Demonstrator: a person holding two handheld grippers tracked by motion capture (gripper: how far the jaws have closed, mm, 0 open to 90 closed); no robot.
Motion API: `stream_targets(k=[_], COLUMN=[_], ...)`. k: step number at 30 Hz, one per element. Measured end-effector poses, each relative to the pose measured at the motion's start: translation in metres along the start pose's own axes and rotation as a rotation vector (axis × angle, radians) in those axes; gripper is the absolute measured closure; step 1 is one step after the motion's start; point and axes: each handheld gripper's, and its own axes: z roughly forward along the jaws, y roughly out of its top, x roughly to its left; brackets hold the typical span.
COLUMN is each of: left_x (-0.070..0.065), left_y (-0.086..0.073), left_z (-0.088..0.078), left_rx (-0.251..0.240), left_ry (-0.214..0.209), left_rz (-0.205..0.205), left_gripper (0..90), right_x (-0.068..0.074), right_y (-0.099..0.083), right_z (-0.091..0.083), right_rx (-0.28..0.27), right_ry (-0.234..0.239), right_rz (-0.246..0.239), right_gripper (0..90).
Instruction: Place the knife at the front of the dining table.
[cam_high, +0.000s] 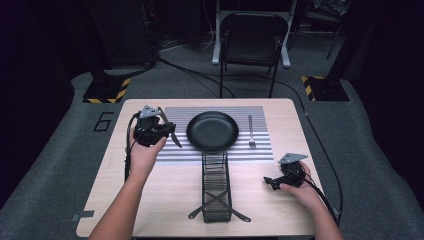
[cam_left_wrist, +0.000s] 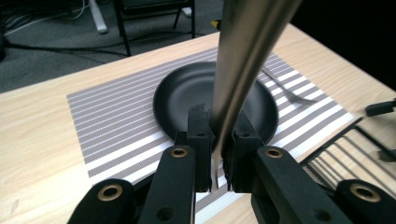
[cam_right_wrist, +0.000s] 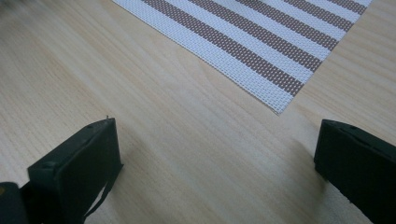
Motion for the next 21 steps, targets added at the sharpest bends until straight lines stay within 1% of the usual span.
stream_targets(k=[3, 7, 12, 16, 21], left_x=[0.004, 0.009, 0.014, 0.017, 0.020], left_y=[-0.005, -0.012, -0.020, -0.026, -0.032], left_z=[0.005, 0.011, 0.016, 0.020, 0.026], left_rx=[0.006, 0.018, 0.030, 0.042, 0.069], left_ry=[0.012, 0.021, 0.032, 0.042, 0.046], left_rz=[-0.009, -0.032, -0.046, -0.046, -0.057], left_gripper=[82.2, 82.2, 82.2, 82.3, 82.2], right_x=[0.000, 0.000, 0.000, 0.000, 0.000], right_y=[0.000, 0.000, 0.000, 0.000, 0.000], right_z=[0.000, 0.000, 0.000, 0.000, 0.000], right_rx=[0.000, 0.000, 0.000, -0.001, -0.001], right_ry=[0.000, 0.000, 0.000, 0.000, 0.000], right_rz=[0.000, 0.000, -0.002, -0.002, -0.003], right_gripper=[0.0, 0.0, 0.0, 0.0, 0.0])
